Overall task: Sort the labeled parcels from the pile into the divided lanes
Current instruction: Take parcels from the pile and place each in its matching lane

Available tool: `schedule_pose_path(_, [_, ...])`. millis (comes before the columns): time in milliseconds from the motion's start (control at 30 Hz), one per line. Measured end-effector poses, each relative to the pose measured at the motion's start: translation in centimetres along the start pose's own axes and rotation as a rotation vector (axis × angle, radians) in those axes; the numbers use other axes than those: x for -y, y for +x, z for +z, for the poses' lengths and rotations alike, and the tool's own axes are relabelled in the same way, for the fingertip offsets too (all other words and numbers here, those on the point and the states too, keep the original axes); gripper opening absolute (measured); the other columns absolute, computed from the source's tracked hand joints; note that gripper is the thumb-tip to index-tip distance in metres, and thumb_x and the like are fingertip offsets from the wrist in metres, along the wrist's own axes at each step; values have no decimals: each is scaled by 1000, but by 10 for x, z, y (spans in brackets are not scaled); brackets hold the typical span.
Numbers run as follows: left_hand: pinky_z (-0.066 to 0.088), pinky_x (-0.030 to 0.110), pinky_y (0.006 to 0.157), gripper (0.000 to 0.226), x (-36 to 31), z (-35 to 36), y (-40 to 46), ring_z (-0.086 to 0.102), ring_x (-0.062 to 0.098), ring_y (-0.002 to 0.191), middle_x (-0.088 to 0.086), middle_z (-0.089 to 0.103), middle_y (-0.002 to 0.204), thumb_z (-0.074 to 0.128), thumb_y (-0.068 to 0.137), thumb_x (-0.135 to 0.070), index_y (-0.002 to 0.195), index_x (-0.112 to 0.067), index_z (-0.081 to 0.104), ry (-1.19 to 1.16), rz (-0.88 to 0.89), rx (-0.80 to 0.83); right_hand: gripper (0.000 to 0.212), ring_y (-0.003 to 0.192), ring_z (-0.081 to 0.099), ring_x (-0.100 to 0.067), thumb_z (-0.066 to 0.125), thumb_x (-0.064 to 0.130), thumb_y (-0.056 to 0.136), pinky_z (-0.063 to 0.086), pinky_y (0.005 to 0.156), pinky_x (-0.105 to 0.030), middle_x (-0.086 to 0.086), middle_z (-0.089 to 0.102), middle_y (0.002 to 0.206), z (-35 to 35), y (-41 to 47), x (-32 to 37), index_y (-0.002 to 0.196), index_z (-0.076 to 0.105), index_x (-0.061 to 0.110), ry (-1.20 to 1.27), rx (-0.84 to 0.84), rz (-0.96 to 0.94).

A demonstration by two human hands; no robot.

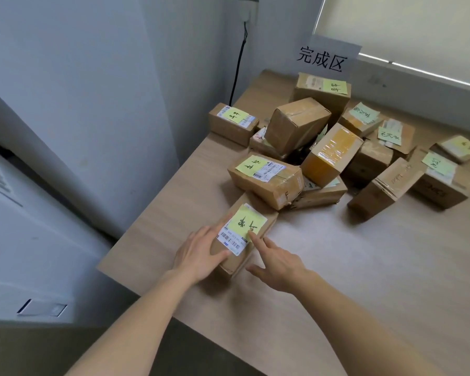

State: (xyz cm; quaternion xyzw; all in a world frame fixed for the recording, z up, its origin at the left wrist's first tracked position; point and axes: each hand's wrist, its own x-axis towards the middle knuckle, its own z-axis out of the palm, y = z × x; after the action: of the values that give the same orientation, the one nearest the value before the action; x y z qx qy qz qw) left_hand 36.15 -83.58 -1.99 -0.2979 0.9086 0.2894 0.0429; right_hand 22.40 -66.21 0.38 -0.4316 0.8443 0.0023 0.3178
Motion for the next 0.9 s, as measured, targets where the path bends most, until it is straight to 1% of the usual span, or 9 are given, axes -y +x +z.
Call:
schedule_pose_path(67, [47, 35, 96, 77, -1, 4, -7, 48, 15, 122, -12, 50, 130, 64, 83, -59, 150, -46, 28, -37, 6, 26, 91, 134, 48, -29, 52, 61, 96, 50, 93, -43, 3, 15, 165, 2, -1, 0, 159, -10, 39, 9, 18, 2])
schedule_pose_path(167, [49, 34, 93, 88, 2, 15, -19, 53, 12, 116, -12, 45, 128, 67, 78, -64, 152, -49, 21, -99, -13, 104, 106, 137, 45, -29, 65, 62, 89, 48, 98, -43, 4, 7, 166, 6, -2, 0, 159, -11, 41, 44, 50, -17])
schedule_pose_path(233, [50, 33, 92, 93, 4, 23, -24, 54, 11, 110, -12, 43, 123, 70, 75, -65, 152, -51, 19, -140, -19, 118, 113, 139, 44, -28, 71, 60, 84, 48, 101, -42, 7, 0, 167, 12, -1, -2, 159, -12, 42, 75, 45, -39])
schedule_pose_path(300, [50, 33, 95, 95, 6, 31, -27, 53, 11, 113, -12, 42, 123, 74, 74, -62, 151, -52, 19, -210, -11, 103, 117, 142, 41, -28, 76, 53, 83, 46, 106, -42, 7, -7, 168, 20, 2, -6, 158, -12, 44, 140, 29, -55])
schedule_pose_path(400, [45, 29, 103, 101, 9, 41, -32, 45, 7, 125, -15, 38, 138, 79, 72, -56, 152, -53, 18, -340, 11, 95, 116, 149, 31, -27, 79, 41, 85, 38, 115, -39, 4, -12, 169, 32, 5, -12, 159, -11, 43, 235, -1, -81])
schedule_pose_path(533, [41, 35, 112, 103, 12, 49, -39, 38, 5, 136, -20, 31, 152, 83, 75, -41, 151, -56, 14, -399, 66, 94, 114, 153, 22, -24, 79, 31, 87, 29, 121, -36, 4, -13, 169, 41, 4, -13, 161, -8, 37, 294, -35, -101])
schedule_pose_path(633, [41, 37, 112, 103, 12, 51, -44, 38, 3, 136, -22, 31, 153, 84, 75, -37, 151, -54, 17, -414, 74, 81, 113, 155, 18, -23, 78, 27, 89, 24, 123, -34, 2, -14, 169, 42, -1, -11, 161, -8, 33, 284, -22, -107])
schedule_pose_path(733, [43, 38, 111, 102, 8, 44, -52, 38, 4, 137, -22, 31, 153, 84, 75, -39, 152, -53, 18, -416, 84, 82, 111, 154, 18, -22, 77, 27, 89, 25, 123, -34, 4, -11, 170, 39, -13, -8, 162, -7, 32, 287, -45, -122])
schedule_pose_path(900, [42, 24, 106, 102, -21, -1, -66, 41, 2, 131, -19, 37, 147, 84, 73, -42, 154, -44, 22, -384, 105, 2, 110, 155, 15, -20, 77, 38, 88, 25, 123, -33, 3, -6, 170, -3, -43, 8, 163, -3, 29, 286, -137, -176])
